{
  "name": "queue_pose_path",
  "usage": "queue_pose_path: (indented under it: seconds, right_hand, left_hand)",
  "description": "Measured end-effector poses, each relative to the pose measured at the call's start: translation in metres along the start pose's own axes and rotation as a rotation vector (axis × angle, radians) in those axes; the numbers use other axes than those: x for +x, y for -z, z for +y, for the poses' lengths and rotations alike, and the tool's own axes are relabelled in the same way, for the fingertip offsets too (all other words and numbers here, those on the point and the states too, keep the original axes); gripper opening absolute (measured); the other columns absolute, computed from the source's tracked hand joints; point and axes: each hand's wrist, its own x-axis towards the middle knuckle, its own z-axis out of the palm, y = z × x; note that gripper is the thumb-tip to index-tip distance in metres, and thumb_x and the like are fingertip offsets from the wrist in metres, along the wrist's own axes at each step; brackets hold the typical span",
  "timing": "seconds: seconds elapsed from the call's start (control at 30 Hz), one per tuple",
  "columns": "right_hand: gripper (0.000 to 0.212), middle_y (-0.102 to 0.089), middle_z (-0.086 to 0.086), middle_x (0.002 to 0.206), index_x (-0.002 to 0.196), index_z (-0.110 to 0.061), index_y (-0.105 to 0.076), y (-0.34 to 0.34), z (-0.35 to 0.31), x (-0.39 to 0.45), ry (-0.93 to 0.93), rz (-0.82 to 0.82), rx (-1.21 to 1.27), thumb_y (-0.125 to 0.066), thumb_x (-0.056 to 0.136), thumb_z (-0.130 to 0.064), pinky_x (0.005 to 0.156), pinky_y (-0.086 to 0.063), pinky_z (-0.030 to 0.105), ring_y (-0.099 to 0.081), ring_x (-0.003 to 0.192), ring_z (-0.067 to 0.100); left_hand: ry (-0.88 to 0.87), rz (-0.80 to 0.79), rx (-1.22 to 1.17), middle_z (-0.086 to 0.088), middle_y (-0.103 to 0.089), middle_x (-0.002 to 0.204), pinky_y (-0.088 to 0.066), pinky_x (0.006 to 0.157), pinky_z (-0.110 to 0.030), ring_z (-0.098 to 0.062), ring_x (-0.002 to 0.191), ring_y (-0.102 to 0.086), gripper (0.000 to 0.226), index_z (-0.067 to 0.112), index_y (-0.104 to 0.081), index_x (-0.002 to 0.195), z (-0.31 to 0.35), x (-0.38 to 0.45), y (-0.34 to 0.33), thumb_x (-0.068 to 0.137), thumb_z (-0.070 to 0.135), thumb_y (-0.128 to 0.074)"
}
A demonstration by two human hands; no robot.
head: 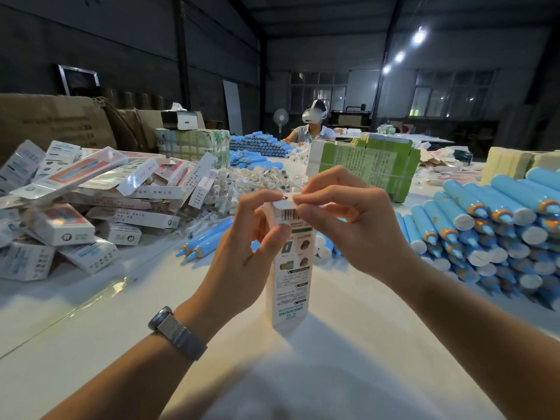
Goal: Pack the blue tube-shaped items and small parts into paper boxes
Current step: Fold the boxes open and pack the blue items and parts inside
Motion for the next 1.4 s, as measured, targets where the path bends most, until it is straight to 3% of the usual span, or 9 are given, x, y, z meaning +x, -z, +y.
queue_pose_path:
  seconds: [0.17,0.27,0.37,0.6,0.8,0.93,1.23,1.33,1.4]
  right_hand:
    - [0.014,-0.061,0.005,0.096,0.093,-0.018,-0.073,0.003,-0.003,0.001,-0.087,-0.007,0.064,-0.076,0.080,-0.016,0.077,-0.057,0.052,-0.063,0.092,0.016]
    - [0.012,-0.060,0.003,0.093,0.088,-0.017,-0.073,0.001,-0.006,0.003,-0.134,0.005,0.102,-0.076,0.076,-0.018,0.074,-0.058,0.045,-0.061,0.090,0.014]
    - [0.015,-0.057,0.000,0.091,0.089,-0.015,-0.072,0.002,-0.008,0.006,-0.162,-0.021,0.047,-0.078,0.077,-0.008,0.074,-0.058,0.033,-0.060,0.089,0.013]
    - [0.019,-0.052,-0.005,0.080,0.078,-0.015,-0.073,0.008,-0.019,0.013,-0.253,-0.058,0.061,-0.078,0.076,0.003,0.074,-0.052,0.030,-0.054,0.077,0.005]
    - [0.019,-0.051,-0.015,0.074,0.076,-0.018,-0.073,0.005,-0.020,0.013,-0.252,-0.035,0.030,-0.079,0.077,0.001,0.071,-0.052,0.028,-0.054,0.075,0.005]
    - [0.024,-0.048,-0.004,0.082,0.083,-0.018,-0.072,0.002,-0.017,0.007,-0.189,-0.031,0.019,-0.075,0.078,0.006,0.066,-0.049,0.020,-0.051,0.080,0.006]
    - [0.010,-0.047,0.001,0.083,0.076,-0.015,-0.072,0.001,-0.018,0.006,-0.188,0.004,0.089,-0.071,0.075,-0.004,0.067,-0.054,0.059,-0.052,0.080,0.014]
    - [0.011,-0.050,-0.005,0.079,0.076,-0.019,-0.073,0.002,-0.017,0.007,-0.206,0.020,0.109,-0.072,0.075,-0.008,0.070,-0.056,0.056,-0.053,0.079,0.013]
    - [0.011,-0.051,-0.013,0.075,0.076,-0.021,-0.073,0.003,-0.016,0.009,-0.208,0.026,0.105,-0.072,0.075,-0.011,0.069,-0.054,0.042,-0.053,0.077,0.007]
  left_hand:
    - [0.006,-0.017,-0.022,0.000,-0.061,0.091,-0.052,0.064,-0.054,-0.035,0.083,-0.059,0.029,0.057,-0.041,0.122,0.002,-0.001,0.000,0.098,0.042,-0.048]
    - [0.019,-0.031,-0.033,-0.002,-0.061,0.093,-0.051,0.067,-0.063,-0.038,0.085,-0.060,0.029,0.058,-0.041,0.121,0.002,-0.001,0.001,0.097,0.042,-0.048]
    - [0.024,-0.037,-0.031,0.003,-0.063,0.094,-0.053,0.067,-0.060,-0.034,0.086,-0.062,0.029,0.060,-0.041,0.118,0.003,0.000,0.001,0.096,0.042,-0.048]
    - [-0.035,-0.069,-0.015,-0.006,-0.063,0.094,-0.052,0.072,-0.059,-0.038,0.085,-0.062,0.033,0.055,-0.040,0.121,0.007,-0.001,0.000,0.098,0.034,-0.049]
    - [-0.033,-0.073,-0.019,0.006,-0.063,0.100,-0.056,0.075,-0.052,-0.028,0.091,-0.064,0.031,0.049,-0.040,0.123,0.008,0.000,-0.001,0.099,0.032,-0.048]
    - [-0.017,-0.058,-0.052,-0.002,-0.063,0.099,-0.059,0.071,-0.047,-0.030,0.091,-0.063,0.039,0.057,-0.041,0.123,0.009,-0.001,-0.001,0.095,0.033,-0.053]
    - [0.011,-0.080,-0.044,-0.001,-0.066,0.102,-0.055,0.077,-0.056,-0.030,0.098,-0.063,0.044,0.057,-0.037,0.130,0.009,-0.001,-0.001,0.094,0.036,-0.053]
    - [0.014,-0.079,-0.031,0.002,-0.066,0.100,-0.054,0.076,-0.057,-0.033,0.095,-0.062,0.046,0.053,-0.036,0.133,0.008,0.000,0.000,0.094,0.036,-0.054]
    - [0.013,-0.083,-0.017,0.002,-0.066,0.100,-0.054,0.074,-0.058,-0.035,0.094,-0.061,0.049,0.050,-0.034,0.135,0.007,0.000,0.001,0.094,0.036,-0.055]
